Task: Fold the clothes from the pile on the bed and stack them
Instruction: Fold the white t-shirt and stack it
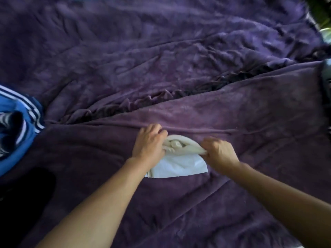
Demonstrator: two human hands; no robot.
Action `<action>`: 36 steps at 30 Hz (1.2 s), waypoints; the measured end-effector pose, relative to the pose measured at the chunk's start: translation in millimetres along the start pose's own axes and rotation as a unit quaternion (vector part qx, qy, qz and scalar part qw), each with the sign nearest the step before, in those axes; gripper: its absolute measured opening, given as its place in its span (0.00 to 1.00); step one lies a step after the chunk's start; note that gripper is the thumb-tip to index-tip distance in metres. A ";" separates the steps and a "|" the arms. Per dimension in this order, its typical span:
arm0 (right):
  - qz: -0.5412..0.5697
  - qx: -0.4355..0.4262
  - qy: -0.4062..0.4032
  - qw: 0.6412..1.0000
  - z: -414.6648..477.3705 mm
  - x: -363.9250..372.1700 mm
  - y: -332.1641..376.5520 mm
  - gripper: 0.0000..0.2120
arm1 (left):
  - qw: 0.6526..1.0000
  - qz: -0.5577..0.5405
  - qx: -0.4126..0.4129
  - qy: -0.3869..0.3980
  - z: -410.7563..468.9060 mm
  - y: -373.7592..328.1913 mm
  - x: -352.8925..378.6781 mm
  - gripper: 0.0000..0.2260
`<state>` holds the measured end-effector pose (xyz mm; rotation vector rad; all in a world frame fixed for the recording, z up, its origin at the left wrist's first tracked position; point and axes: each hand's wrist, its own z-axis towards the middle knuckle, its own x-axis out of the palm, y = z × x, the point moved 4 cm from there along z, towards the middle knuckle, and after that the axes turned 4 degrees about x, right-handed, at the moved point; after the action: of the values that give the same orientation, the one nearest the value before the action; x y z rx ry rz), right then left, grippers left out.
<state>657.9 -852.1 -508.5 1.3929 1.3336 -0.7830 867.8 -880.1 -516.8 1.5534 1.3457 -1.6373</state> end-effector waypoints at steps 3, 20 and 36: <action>0.026 0.008 -0.004 1.000 -48.4 -23.7 -12.3 0.05 | 0.999 0.000 0.014 0.034 -29.1 -43.6 -17.7 0.15; 0.044 0.127 -0.120 0.984 -328.1 -197.5 -245.3 0.05 | 0.989 -0.008 0.150 0.010 -44.6 -403.2 -86.1 0.06; 0.107 0.289 -0.281 0.909 -498.6 -364.6 -499.0 0.05 | 0.950 -0.204 0.222 0.075 33.2 -727.8 -93.3 0.06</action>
<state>18.8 -556.2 -141.7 1.5571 0.4985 -1.3715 238.4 -657.1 -210.8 1.7605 1.5297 -2.2393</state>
